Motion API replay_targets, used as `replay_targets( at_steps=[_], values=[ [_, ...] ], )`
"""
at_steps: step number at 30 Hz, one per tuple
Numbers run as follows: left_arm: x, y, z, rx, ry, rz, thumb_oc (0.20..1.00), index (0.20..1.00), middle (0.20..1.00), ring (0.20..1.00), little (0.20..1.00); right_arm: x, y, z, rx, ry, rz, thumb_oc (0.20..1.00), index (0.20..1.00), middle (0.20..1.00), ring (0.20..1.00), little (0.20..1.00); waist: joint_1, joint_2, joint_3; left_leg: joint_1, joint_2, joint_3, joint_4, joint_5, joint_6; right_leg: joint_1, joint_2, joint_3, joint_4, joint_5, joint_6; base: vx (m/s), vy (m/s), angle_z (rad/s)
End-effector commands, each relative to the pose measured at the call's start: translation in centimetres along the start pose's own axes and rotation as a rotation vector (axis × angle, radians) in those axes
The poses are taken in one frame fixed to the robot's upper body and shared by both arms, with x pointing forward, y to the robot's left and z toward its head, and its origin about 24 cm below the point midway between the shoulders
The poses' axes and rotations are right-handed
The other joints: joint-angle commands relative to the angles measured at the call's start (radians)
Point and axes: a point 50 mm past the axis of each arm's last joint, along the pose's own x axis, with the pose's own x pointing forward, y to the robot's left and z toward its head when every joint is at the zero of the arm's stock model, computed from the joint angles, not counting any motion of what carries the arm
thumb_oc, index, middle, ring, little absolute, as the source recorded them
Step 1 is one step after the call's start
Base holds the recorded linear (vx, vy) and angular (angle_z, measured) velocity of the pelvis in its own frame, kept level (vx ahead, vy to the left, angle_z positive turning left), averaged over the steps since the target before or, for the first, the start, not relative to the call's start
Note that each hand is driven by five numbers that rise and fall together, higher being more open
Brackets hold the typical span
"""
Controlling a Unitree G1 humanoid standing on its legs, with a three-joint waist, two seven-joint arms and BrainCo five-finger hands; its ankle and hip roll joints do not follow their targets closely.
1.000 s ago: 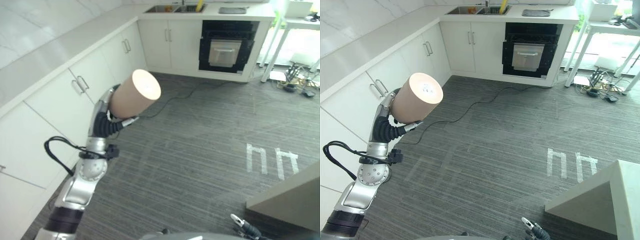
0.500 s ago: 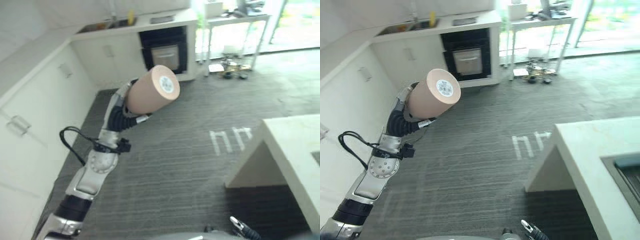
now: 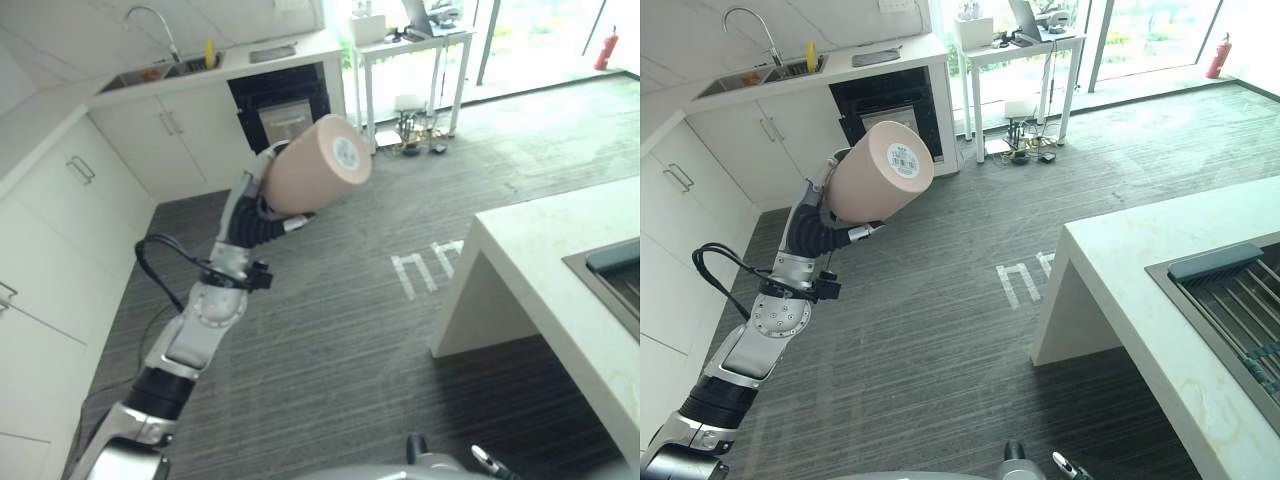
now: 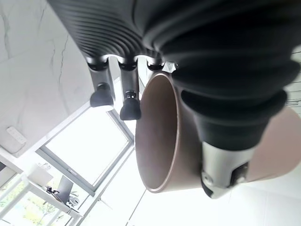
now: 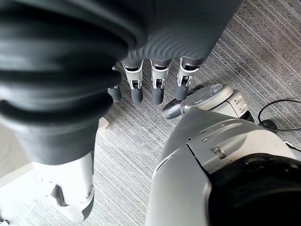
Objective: Place the dishes in the dishwasher.
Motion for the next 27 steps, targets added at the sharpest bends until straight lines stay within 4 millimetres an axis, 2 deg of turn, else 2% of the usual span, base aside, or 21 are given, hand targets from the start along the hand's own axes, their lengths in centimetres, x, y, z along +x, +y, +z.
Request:
replay_targets(
  at_steps=[1, 7, 11, 16, 23, 24, 27],
  values=[
    [0.9, 2.3, 0.8, 0.056, -0.061, 0.087, 0.200, 0.200, 0.200, 0.200, 0.200, 0.6, 1.7, -0.7, -0.034, 0.031, 0.051, 1.000, 1.000, 1.000, 1.000, 1.000, 0.016, -0.079, -0.011, -0.016, 0.012, -0.034, 0.100, -0.121, -0.008, 0.062, -0.116, -0.025, 0.061, -0.139, 0.125, 0.01, 0.025, 0.09],
    [0.1, 2.6, 0.5, 0.065, -0.022, 0.107, 0.200, 0.200, 0.200, 0.200, 0.200, 0.6, 1.7, -0.7, -0.060, 0.043, 0.051, 1.000, 1.000, 1.000, 1.000, 1.000, 0.051, -0.080, -0.007, -0.026, 0.012, -0.049, 0.100, -0.116, -0.011, 0.071, -0.128, -0.064, 0.069, -0.147, 0.124, 0.00, 0.029, 0.21],
    [-0.7, 3.0, 0.5, 0.074, -0.007, 0.108, 0.200, 0.200, 0.200, 0.200, 0.200, 0.9, 2.6, 0.1, -0.099, 0.027, 0.088, 1.000, 1.000, 1.000, 1.000, 1.000, 0.086, -0.085, 0.001, -0.042, 0.009, -0.080, 0.102, -0.112, -0.012, 0.077, -0.128, -0.081, 0.069, -0.155, 0.119, -0.02, 0.032, 0.28],
    [-0.9, 3.2, 0.6, 0.074, -0.011, 0.115, 0.200, 0.200, 0.200, 0.200, 0.200, 1.1, 3.4, 0.5, -0.123, 0.016, 0.118, 1.000, 1.000, 1.000, 1.000, 1.000, 0.100, -0.086, 0.004, -0.046, 0.009, -0.096, 0.099, -0.109, -0.015, 0.081, -0.126, -0.086, 0.066, -0.157, 0.117, 0.00, 0.011, 0.19],
    [-0.8, 3.2, 0.6, 0.076, -0.014, 0.107, 0.200, 0.200, 0.200, 0.200, 0.200, 1.2, 3.2, 0.6, -0.124, 0.034, 0.111, 1.000, 1.000, 1.000, 1.000, 1.000, 0.105, -0.087, 0.006, -0.042, 0.012, -0.099, 0.099, -0.107, -0.017, 0.088, -0.122, -0.084, 0.067, -0.161, 0.115, 0.01, -0.001, 0.02],
    [-0.2, 1.6, -0.6, 0.128, 0.015, 0.102, 0.200, 0.200, 0.200, 0.200, 0.200, 1.5, 4.0, 3.9, -0.079, -0.107, 0.150, 1.000, 1.000, 1.000, 1.000, 1.000, 0.075, -0.047, 0.002, -0.072, 0.055, -0.088, 0.047, -0.021, -0.072, 0.083, -0.052, -0.104, 0.073, -0.188, 0.067, 0.06, 0.010, 0.08],
    [-0.2, 2.1, -0.6, 0.123, 0.034, 0.111, 0.200, 0.200, 0.200, 0.200, 0.200, 1.5, 3.9, 3.1, -0.087, -0.076, 0.151, 1.000, 1.000, 1.000, 1.000, 1.000, 0.083, -0.047, -0.008, -0.063, 0.060, -0.099, 0.020, -0.015, -0.081, 0.094, -0.054, -0.112, 0.057, -0.190, 0.075, 0.12, -0.020, 0.03]
  ],
)
